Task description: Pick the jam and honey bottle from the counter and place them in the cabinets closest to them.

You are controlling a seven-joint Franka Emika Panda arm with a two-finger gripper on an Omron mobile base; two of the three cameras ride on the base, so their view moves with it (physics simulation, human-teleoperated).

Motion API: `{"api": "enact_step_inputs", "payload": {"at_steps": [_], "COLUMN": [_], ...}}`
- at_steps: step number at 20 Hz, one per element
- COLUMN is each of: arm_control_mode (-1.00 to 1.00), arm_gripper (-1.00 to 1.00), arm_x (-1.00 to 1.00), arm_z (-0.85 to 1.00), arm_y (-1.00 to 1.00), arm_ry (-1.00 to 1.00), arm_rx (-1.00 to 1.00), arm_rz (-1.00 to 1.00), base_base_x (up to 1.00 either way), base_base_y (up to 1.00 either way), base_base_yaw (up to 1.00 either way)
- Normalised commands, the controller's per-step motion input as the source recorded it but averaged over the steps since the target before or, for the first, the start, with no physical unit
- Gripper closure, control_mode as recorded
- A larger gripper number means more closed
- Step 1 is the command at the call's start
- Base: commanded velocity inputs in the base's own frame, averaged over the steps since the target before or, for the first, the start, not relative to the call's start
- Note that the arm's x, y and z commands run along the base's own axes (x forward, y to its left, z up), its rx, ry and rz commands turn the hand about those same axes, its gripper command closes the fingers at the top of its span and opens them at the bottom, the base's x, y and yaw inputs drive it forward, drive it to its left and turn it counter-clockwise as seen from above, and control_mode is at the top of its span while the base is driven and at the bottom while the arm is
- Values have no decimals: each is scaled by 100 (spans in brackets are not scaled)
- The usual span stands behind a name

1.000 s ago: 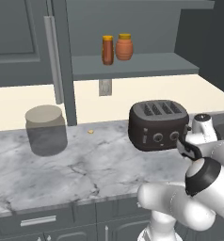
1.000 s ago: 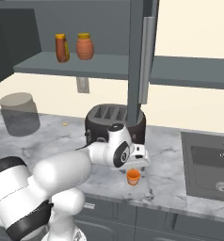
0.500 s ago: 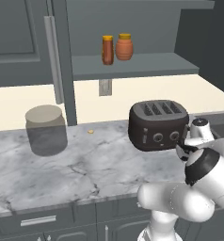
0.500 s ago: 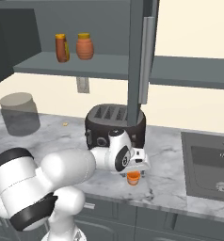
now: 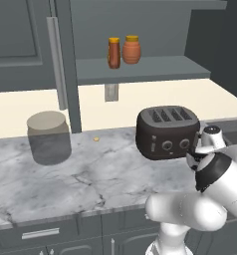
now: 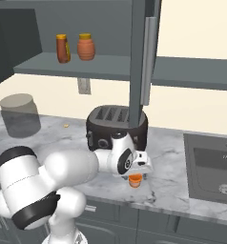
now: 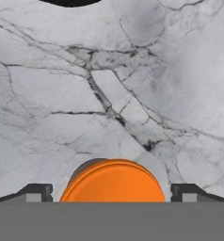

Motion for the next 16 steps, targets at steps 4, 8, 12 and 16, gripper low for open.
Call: {"api": "enact_step_inputs", "payload": {"at_steps": [4, 8, 12, 16], "arm_control_mode": [-100, -100, -100, -100], "arm_gripper": [-100, -100, -100, 100], "arm_x": [4, 0, 0, 0], "arm_z": [-8, -4, -16, -4], "arm_y": [-17, -8, -5, 0], "arm_ry": [3, 0, 0, 1], "arm_rx": [7, 4, 3, 2], "arm_rz": [2, 0, 0, 0], "base_base_x": [0, 0, 0, 0], "base_base_y": [0, 0, 0, 0], "base_base_yaw": [0, 0, 0, 0]}}
